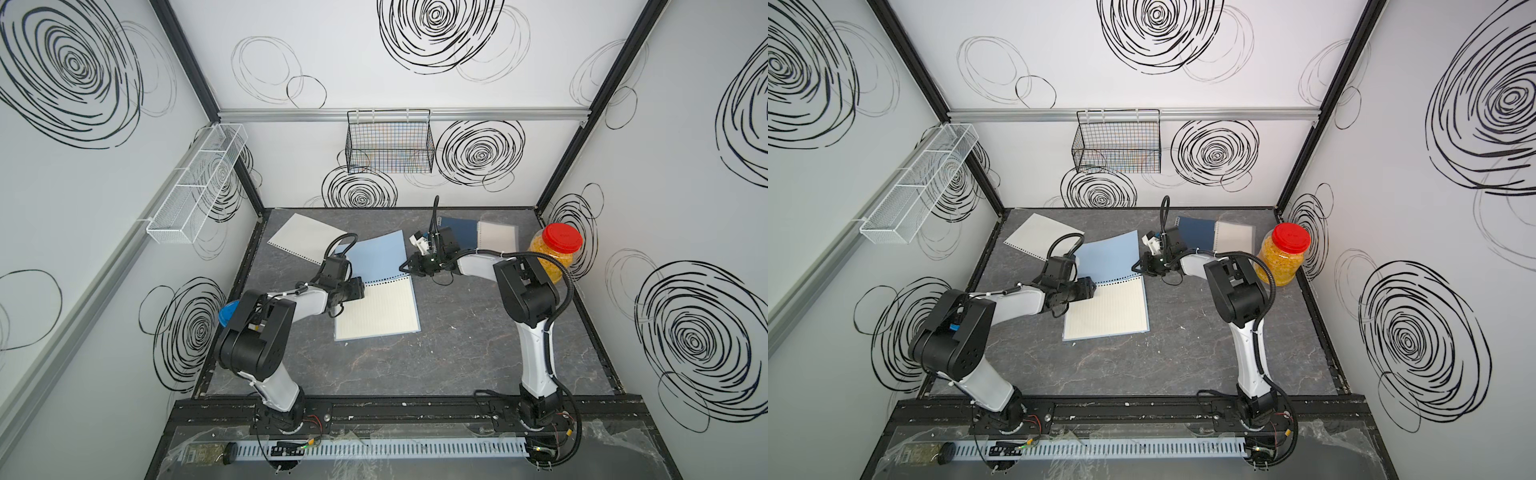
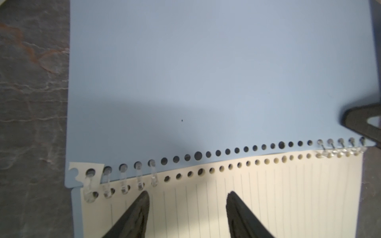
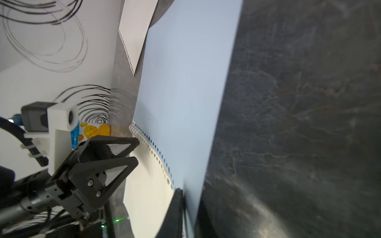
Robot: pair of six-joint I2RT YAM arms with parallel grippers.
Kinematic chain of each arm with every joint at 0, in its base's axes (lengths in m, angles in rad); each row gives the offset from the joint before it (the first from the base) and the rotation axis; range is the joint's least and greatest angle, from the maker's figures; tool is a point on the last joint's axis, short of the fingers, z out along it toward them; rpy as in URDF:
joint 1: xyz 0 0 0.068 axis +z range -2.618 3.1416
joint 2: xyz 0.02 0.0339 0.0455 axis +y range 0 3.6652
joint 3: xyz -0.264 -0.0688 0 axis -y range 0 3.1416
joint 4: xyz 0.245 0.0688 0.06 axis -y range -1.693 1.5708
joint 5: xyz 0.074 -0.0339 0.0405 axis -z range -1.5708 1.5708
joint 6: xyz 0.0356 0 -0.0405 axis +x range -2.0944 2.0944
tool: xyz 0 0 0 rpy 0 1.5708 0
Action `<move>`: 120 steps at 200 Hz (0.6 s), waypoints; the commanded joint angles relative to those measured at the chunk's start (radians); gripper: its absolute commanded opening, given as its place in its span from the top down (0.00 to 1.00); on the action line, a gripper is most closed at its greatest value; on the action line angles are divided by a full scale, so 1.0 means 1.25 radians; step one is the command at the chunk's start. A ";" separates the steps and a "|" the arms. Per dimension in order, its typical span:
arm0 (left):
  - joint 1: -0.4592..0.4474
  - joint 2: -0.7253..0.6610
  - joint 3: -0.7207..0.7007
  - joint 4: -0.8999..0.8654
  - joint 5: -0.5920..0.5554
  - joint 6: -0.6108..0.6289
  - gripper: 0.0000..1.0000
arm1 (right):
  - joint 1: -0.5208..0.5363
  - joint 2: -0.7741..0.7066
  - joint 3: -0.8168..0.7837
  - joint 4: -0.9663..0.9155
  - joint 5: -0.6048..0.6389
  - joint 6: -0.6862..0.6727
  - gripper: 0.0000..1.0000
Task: Tear off pages from different notebooks
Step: Pick up the notebook from the center of the board.
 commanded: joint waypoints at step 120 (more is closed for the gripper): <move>0.053 -0.201 0.000 0.014 0.125 0.016 0.31 | 0.095 -0.273 -0.036 -0.121 0.369 -0.369 1.00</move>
